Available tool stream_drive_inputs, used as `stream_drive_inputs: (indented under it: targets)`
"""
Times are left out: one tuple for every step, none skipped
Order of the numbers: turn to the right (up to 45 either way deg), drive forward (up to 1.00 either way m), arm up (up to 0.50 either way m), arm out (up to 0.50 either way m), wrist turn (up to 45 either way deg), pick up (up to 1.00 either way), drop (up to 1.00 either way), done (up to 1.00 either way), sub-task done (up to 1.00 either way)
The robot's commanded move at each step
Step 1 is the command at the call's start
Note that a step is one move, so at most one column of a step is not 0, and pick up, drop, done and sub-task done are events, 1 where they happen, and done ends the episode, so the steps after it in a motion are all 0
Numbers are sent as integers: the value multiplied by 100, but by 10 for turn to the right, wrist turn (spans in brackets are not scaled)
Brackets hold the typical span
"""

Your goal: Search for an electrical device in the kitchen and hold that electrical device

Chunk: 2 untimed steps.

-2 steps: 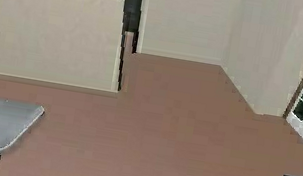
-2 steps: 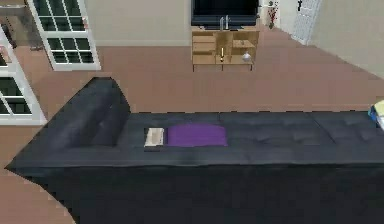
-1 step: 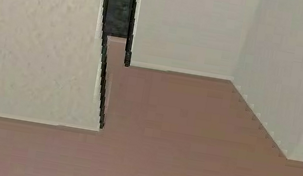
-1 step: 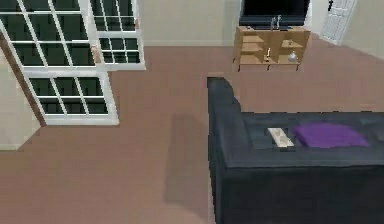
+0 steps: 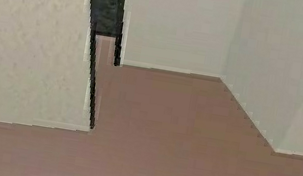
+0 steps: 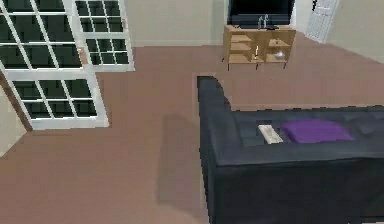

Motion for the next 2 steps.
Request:
stream_drive_inputs:
  targets:
    - [0, 100, 0, 0, 0, 0, 0, 0, 0]
    - [60, 0, 0, 0, 0, 0, 0, 0, 0]
